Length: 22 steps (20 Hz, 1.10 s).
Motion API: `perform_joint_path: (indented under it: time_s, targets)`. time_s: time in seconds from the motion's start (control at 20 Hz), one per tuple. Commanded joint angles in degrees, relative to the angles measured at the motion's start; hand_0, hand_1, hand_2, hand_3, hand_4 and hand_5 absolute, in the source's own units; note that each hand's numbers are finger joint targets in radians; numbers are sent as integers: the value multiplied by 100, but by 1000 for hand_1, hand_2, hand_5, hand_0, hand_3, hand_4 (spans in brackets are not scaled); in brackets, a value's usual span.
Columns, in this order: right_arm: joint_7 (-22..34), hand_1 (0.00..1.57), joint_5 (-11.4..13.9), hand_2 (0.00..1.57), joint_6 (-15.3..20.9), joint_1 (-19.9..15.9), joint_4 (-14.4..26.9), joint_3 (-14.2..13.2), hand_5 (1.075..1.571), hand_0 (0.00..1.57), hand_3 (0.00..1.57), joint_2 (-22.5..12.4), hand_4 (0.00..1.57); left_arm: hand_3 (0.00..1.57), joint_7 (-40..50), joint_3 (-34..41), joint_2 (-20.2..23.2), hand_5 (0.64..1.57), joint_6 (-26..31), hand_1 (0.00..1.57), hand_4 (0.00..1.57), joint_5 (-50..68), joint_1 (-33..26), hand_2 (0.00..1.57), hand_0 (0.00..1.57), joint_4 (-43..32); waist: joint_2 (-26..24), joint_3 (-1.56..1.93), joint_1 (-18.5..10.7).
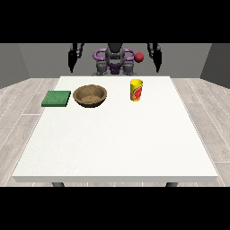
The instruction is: Pick the cup and pour the ball into the bowl, then pick the bowl and place it on the pad
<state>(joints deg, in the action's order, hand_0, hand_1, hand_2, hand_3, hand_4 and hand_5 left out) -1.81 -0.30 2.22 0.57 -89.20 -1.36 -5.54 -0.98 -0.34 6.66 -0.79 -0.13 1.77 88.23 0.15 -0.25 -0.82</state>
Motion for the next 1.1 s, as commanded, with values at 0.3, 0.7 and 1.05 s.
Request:
perform_joint_path:
  time_s: [0.3, 0.7, 1.05]
  targets:
    - [1361, 0, -612, 0, -88, 372, -825, 66, 1533, 0, 0, 202, 875, 0, 1209, -161, -609, 1566, -103, 0, 664, 692, -278, 0, 0, 719, -2180, 18, 253]
    - [3332, 0, -1051, 0, 21, 131, -2333, -220, 1540, 0, 0, -297, 817, 0, 2858, -525, -659, 1563, -1004, 0, 600, 410, -23, 0, 0, 1866, -2149, 25, 329]
    - [1734, 0, -558, 0, 53, 144, -2115, 163, 1540, 0, 0, 204, 716, 0, 1539, -656, -664, 1555, -1232, 0, 609, -29, 625, 0, 0, 1409, -501, 26, 467]
